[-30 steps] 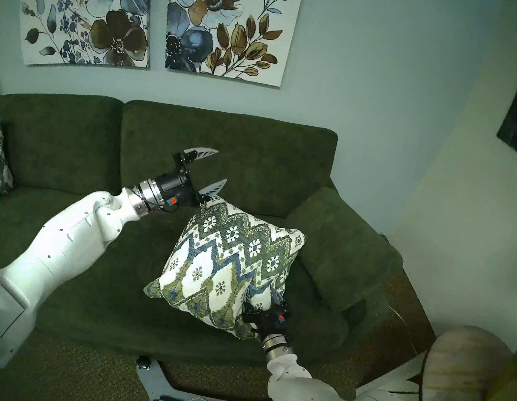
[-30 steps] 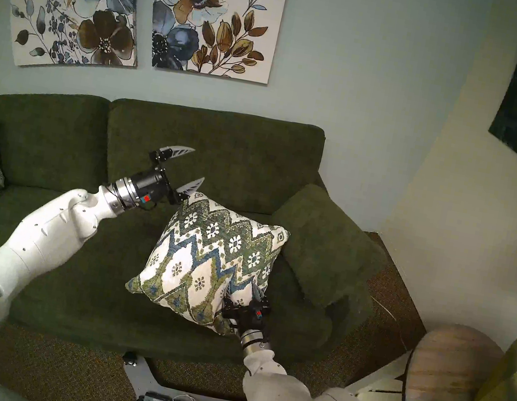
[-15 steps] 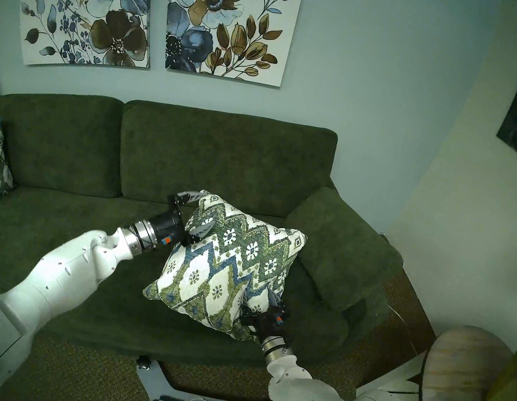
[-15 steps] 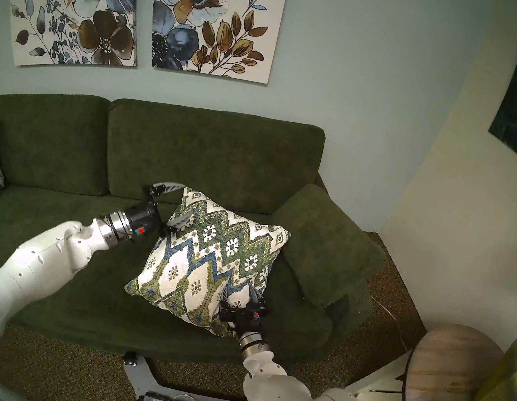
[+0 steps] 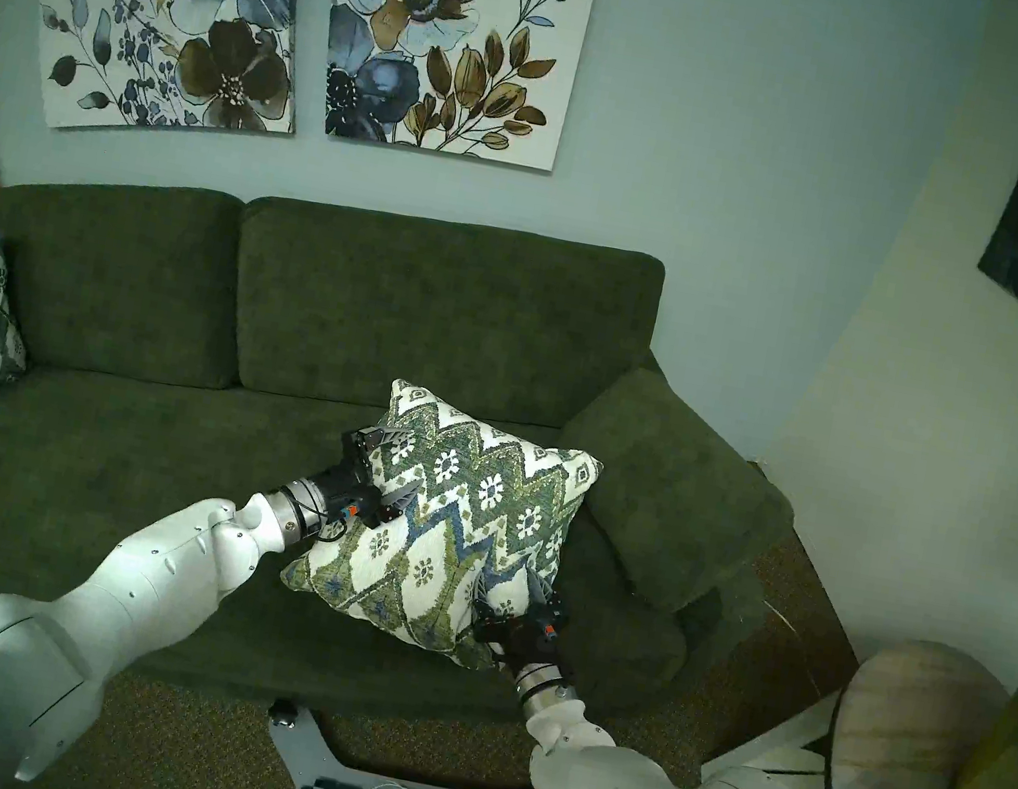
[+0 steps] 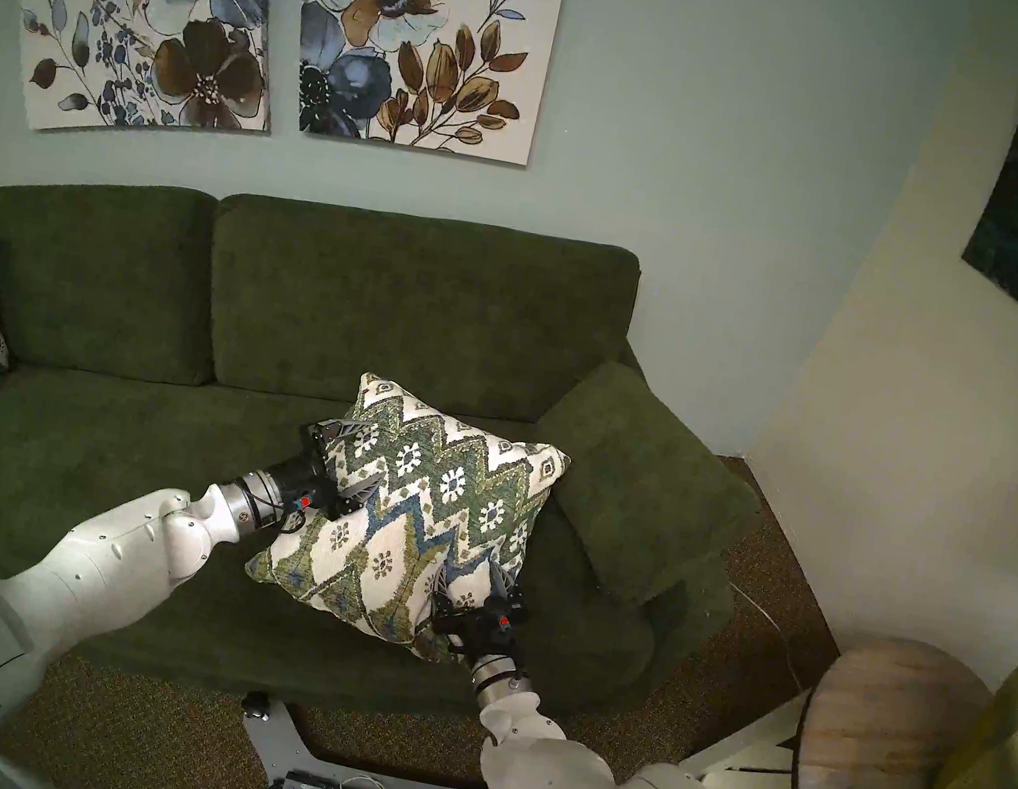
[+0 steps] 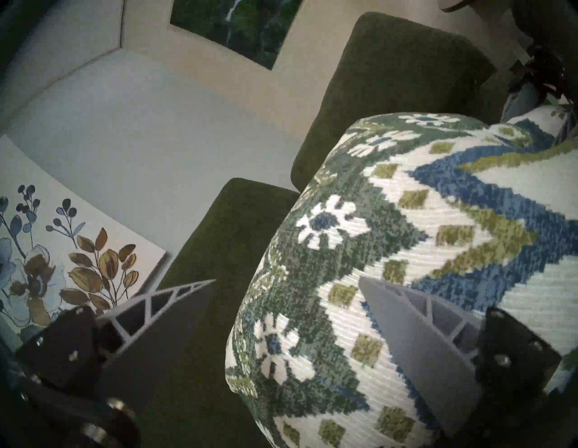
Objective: Fluff a cushion
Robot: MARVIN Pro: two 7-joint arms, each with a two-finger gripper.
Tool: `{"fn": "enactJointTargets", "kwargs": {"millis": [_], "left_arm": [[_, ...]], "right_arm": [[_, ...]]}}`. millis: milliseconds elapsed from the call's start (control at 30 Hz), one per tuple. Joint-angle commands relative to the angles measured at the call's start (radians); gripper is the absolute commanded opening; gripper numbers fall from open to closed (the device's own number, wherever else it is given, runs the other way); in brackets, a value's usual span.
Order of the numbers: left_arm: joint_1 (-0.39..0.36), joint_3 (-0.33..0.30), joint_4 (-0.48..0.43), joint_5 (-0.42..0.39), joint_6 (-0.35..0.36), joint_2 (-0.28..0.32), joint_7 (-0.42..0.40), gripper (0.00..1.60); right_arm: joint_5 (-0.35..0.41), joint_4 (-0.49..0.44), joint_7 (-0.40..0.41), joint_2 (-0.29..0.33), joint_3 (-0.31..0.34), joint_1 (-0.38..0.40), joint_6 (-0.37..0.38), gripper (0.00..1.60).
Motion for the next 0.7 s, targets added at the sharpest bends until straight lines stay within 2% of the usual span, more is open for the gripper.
{"fn": "enactJointTargets", "kwargs": {"millis": [0, 233, 500, 600, 667], "left_arm": [[0.003, 0.003, 0.103, -0.009, 0.058, -0.034, -0.025, 1.60], [0.034, 0.014, 0.182, -0.034, 0.079, -0.084, -0.029, 1.60], [0.029, 0.011, 0.239, -0.071, 0.092, -0.117, -0.020, 1.60], [-0.015, -0.002, 0.264, -0.102, 0.117, -0.146, -0.031, 1.60], [-0.076, -0.012, 0.293, -0.135, 0.134, -0.171, -0.074, 1.60]], "right_arm": [[-0.014, 0.037, 0.010, 0.021, -0.019, -0.086, 0.028, 1.60], [-0.013, 0.034, 0.020, 0.038, -0.024, -0.094, 0.025, 1.60], [-0.017, 0.033, 0.033, 0.046, -0.035, -0.100, 0.020, 1.60], [-0.027, 0.027, 0.053, 0.043, -0.049, -0.087, 0.004, 1.60], [-0.039, -0.023, 0.089, 0.054, -0.062, -0.070, 0.004, 1.60]]}}
